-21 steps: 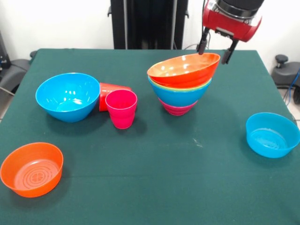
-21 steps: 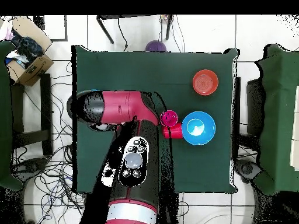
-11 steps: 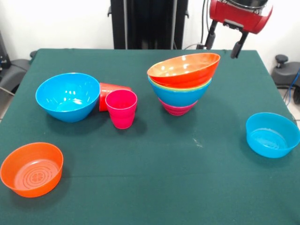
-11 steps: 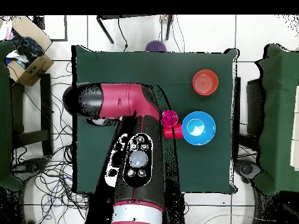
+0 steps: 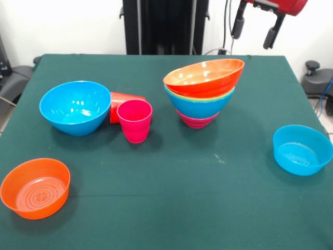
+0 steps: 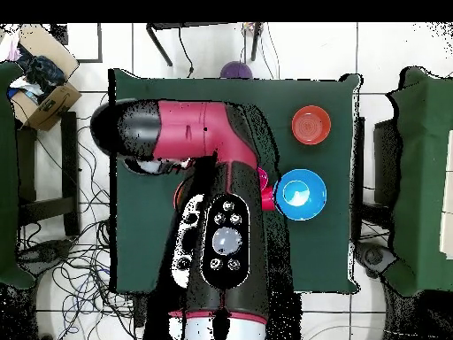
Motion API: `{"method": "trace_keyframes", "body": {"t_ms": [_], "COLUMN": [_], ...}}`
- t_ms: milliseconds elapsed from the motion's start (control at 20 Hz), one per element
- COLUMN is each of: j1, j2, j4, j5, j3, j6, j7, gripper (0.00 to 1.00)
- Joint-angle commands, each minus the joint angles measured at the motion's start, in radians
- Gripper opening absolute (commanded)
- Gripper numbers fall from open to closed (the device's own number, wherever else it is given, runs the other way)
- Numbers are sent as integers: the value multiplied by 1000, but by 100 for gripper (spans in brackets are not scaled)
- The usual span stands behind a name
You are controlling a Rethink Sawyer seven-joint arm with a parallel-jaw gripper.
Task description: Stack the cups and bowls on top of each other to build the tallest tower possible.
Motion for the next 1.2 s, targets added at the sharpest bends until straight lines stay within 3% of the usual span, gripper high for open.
{"method": "trace_keyframes", "body": {"t_ms": [50, 350, 750, 1200], "j1": [-90, -169, -231, -284], "j2": [63, 99, 181, 186], "j4": [-123, -238, -406, -351], "j5": [-67, -107, -162, -198], "j3": [131, 175, 219, 251], "j6": [39, 96, 123, 41], "j7": [-234, -325, -372, -425], "gripper": [100, 100, 100, 100]}}
